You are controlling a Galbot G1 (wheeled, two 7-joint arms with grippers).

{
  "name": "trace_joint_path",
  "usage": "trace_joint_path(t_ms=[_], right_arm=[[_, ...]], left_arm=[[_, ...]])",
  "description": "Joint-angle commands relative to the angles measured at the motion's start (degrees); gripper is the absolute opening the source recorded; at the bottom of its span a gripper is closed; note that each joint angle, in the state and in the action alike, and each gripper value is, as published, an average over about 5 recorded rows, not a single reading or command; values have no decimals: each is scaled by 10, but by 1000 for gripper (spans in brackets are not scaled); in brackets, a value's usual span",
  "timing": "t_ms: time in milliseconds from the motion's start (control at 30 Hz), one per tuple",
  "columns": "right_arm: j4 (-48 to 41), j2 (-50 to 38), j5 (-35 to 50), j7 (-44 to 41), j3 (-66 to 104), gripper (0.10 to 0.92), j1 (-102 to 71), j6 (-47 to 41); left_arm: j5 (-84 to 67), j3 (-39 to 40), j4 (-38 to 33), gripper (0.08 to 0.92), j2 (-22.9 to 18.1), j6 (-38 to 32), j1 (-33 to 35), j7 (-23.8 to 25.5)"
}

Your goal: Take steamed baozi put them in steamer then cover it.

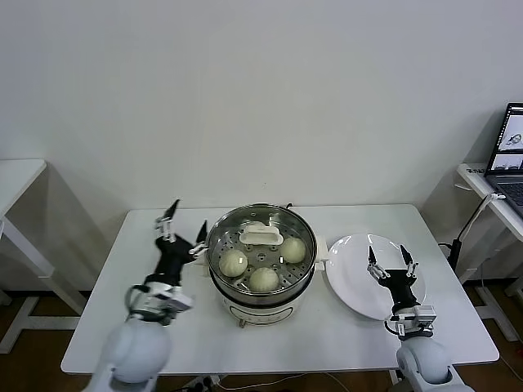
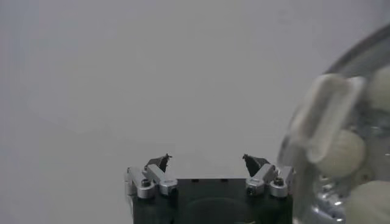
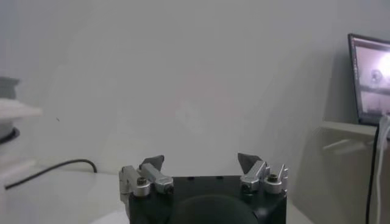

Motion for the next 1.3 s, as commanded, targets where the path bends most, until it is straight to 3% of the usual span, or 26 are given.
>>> trace_joint_path(t_ms=[33, 267, 1300], right_arm=[[43, 9, 52, -10, 13, 823, -34, -15], [53, 24, 45, -18, 28, 823, -63, -4], [53, 61, -2, -30, 42, 823, -93, 0]], left_arm=[[-435, -194, 146, 823, 11, -279, 90, -4], [-434, -192, 167, 823, -1, -334, 118, 30], [-395, -177, 177, 823, -8, -358, 140, 34]])
